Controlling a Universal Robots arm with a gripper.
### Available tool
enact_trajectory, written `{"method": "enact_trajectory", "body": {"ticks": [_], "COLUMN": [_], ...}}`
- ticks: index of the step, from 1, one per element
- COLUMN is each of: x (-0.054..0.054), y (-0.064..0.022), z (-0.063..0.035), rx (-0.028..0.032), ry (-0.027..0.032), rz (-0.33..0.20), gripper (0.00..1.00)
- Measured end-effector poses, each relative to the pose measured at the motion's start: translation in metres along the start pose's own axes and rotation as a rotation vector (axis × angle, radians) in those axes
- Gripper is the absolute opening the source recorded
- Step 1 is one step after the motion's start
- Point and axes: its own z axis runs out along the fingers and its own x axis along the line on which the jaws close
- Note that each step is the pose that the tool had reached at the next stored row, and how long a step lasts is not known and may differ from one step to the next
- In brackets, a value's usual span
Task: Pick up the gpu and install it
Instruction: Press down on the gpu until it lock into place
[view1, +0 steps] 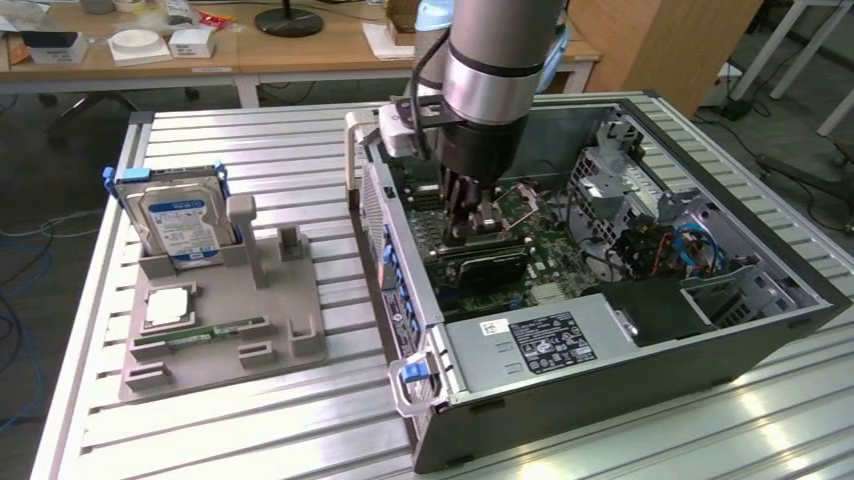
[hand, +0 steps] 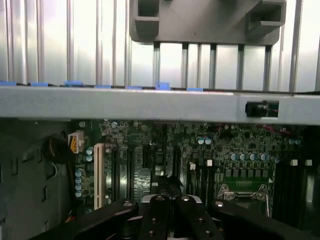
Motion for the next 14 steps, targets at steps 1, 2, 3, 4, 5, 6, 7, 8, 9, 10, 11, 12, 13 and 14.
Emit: {"method": "enact_trajectory", "body": {"ticks": [1,2,3,4,5,6,7,8,9,10,11,12,13,14], "x": [0.0,0.0,-0.001,-0.001,-0.001,-0.001,-0.001,-0.001,-0.001,-0.001,-0.001,-0.001,-0.001,-0.001], "y": [-0.0029,-0.0065,-0.0097,-0.0134,-0.0164,-0.0192,-0.0216,-0.0219,-0.0219,-0.0219,-0.0219,-0.0219,-0.0219,-0.0219], "z": [0.0009,0.0017,0.0024,0.0031,0.0035,0.0039,0.0043,0.0043,0.0043,0.0043,0.0042,0.0043,0.0043,0.0043], "rx": [-0.0001,-0.0002,-0.0004,-0.0001,-0.0002,-0.0003,-0.0001,-0.0001,-0.0002,-0.0002,-0.0003,-0.0003,-0.0002,-0.0002], "ry": [0.0,0.0001,0.0002,0.0001,0.0,-0.0001,-0.0006,-0.0006,-0.0006,-0.0006,-0.0005,-0.0006,-0.0006,-0.0006], "rz": [0.0,-0.001,-0.001,-0.001,-0.002,-0.003,-0.005,-0.005,-0.005,-0.005,-0.005,-0.005,-0.005,-0.005], "gripper": [0.1,0.1,0.1,0.1,0.1,0.1,0.1,0.1,0.1,0.1,0.1,0.1,0.1,0.1]}}
